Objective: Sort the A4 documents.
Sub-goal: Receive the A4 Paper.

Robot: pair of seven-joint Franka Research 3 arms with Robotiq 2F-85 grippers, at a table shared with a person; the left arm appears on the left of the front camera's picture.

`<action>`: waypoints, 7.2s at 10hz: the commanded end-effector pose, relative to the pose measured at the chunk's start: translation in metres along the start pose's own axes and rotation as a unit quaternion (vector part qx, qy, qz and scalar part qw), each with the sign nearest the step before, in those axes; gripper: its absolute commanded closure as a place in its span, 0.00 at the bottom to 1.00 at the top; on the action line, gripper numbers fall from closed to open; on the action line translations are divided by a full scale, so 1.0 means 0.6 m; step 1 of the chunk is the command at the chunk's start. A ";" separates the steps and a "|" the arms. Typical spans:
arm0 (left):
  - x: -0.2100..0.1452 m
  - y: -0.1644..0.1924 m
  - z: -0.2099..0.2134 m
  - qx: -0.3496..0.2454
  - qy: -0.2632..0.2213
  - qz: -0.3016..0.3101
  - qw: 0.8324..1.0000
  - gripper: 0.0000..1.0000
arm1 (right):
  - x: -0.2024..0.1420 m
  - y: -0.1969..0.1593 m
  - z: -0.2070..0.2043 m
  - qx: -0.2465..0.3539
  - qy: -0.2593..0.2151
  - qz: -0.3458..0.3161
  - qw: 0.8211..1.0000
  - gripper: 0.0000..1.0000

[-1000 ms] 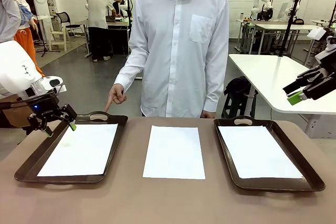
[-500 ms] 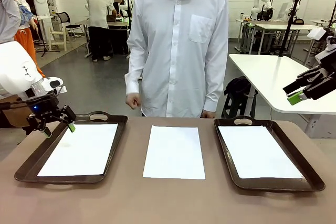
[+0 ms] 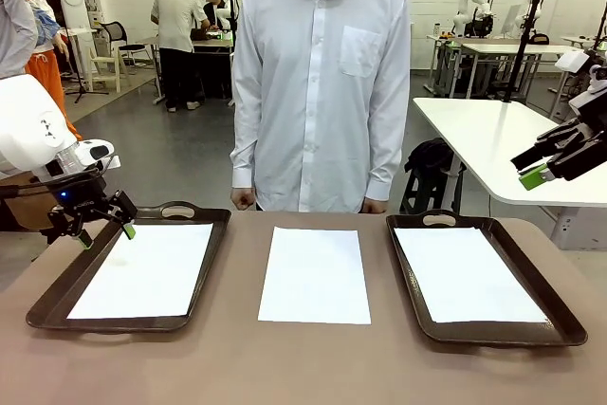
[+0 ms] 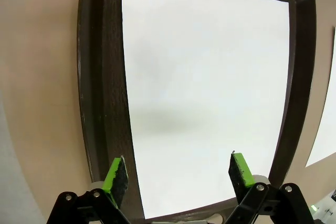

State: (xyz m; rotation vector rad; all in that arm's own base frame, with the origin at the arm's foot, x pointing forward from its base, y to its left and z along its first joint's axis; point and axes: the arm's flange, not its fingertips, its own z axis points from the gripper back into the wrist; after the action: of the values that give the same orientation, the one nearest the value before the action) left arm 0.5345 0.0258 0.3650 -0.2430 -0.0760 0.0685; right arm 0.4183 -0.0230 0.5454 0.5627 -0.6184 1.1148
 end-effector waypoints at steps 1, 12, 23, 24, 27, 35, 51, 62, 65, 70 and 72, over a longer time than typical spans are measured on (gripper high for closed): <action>0.000 0.000 0.000 0.000 0.000 0.000 1.000 0.00 | 0.001 0.000 -0.002 -0.002 0.004 0.001 1.000 0.00; -0.222 -0.122 0.294 -0.093 -0.222 -0.440 0.865 0.00 | 0.001 0.000 -0.002 -0.002 0.004 0.001 1.000 0.00; -0.247 -0.108 0.321 -0.128 -0.223 -0.460 0.850 0.00 | 0.001 0.000 -0.002 -0.002 0.004 0.001 1.000 0.00; -0.243 -0.109 0.318 -0.129 -0.221 -0.467 0.847 0.00 | 0.001 0.000 -0.002 -0.002 0.004 0.001 1.000 0.00; -0.247 -0.114 0.324 -0.112 -0.219 -0.452 0.857 0.00 | 0.001 0.000 -0.002 -0.002 0.004 0.001 1.000 0.00; -0.247 -0.114 0.324 -0.112 -0.219 -0.452 0.857 0.00 | 0.001 0.000 -0.002 -0.002 0.004 0.001 1.000 0.00; -0.247 -0.114 0.324 -0.112 -0.219 -0.452 0.857 0.00 | 0.001 0.000 -0.002 -0.002 0.004 0.001 1.000 0.00; -0.247 -0.114 0.324 -0.112 -0.219 -0.452 0.857 0.00 | 0.001 0.000 -0.002 -0.002 0.004 0.001 1.000 0.00; -0.247 -0.114 0.324 -0.112 -0.219 -0.452 0.857 0.00 | 0.001 0.000 -0.002 -0.002 0.004 0.001 1.000 0.00; -0.247 -0.114 0.324 -0.112 -0.219 -0.452 0.857 0.00 | 0.001 0.000 -0.002 -0.002 0.004 0.001 1.000 0.00; -0.247 -0.114 0.324 -0.112 -0.219 -0.452 0.857 0.00 | 0.001 0.000 -0.002 -0.002 0.004 0.001 1.000 0.00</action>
State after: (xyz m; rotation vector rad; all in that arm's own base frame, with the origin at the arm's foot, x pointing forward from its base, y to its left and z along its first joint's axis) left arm 0.3738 -0.0055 0.5604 -0.3873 -0.6456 -0.8374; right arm 0.4184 -0.0233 0.5453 0.5632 -0.6189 1.1141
